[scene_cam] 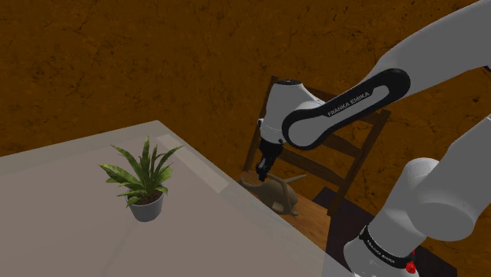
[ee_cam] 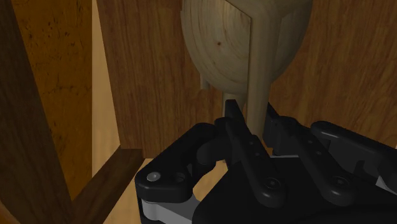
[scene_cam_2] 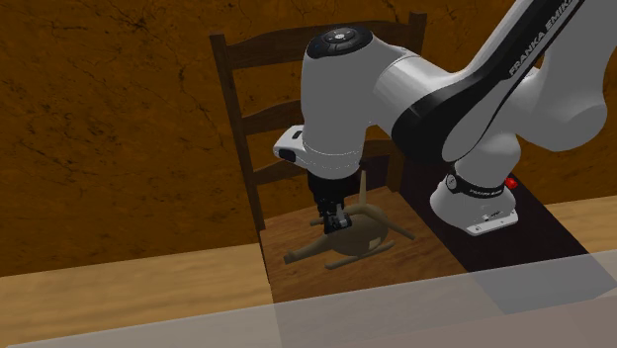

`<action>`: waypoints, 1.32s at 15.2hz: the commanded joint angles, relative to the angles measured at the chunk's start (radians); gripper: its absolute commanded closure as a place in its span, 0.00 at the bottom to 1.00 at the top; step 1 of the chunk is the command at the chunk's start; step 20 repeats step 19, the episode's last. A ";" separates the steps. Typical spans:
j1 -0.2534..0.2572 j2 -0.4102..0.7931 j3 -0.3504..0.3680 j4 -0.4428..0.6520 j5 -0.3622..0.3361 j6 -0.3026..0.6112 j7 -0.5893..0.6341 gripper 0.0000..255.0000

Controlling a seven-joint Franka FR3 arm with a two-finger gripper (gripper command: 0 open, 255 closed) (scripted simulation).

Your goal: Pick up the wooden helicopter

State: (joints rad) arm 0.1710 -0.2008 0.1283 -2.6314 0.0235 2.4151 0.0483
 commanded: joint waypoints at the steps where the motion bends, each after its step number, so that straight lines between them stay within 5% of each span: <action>1: 0.000 0.000 0.000 0.000 0.000 0.000 0.000 1.00; 20: 0.006 -0.145 -0.009 0.093 0.013 -0.238 -0.011 1.00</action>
